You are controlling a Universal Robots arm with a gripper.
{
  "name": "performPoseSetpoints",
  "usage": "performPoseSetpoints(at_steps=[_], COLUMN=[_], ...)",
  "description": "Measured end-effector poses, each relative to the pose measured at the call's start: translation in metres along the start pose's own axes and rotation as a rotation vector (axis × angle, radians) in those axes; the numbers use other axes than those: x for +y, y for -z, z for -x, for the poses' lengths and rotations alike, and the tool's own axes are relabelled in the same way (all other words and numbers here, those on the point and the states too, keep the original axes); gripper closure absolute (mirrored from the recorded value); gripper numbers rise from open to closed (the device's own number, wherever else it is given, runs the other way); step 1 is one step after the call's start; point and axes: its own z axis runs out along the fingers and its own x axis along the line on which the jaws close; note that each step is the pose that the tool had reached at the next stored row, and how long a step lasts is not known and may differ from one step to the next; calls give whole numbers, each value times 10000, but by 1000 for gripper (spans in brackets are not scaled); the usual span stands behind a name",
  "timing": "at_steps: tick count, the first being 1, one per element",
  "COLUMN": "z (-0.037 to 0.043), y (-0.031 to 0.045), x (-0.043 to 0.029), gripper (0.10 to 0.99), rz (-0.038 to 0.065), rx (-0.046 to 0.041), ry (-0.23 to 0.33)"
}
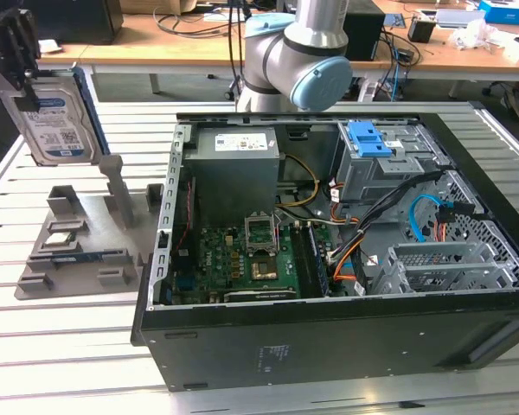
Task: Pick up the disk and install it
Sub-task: 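Pick up the disk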
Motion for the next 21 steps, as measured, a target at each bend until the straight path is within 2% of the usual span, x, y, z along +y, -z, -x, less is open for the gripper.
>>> performPoseSetpoints(at_steps=[1, 3, 21], z=[2, 3, 14], y=[47, 76, 242], x=[2, 3, -10], gripper=[722, 722, 722], rz=[0, -1, 0], rx=[-2, -3, -4], ry=[-1, -1, 0])
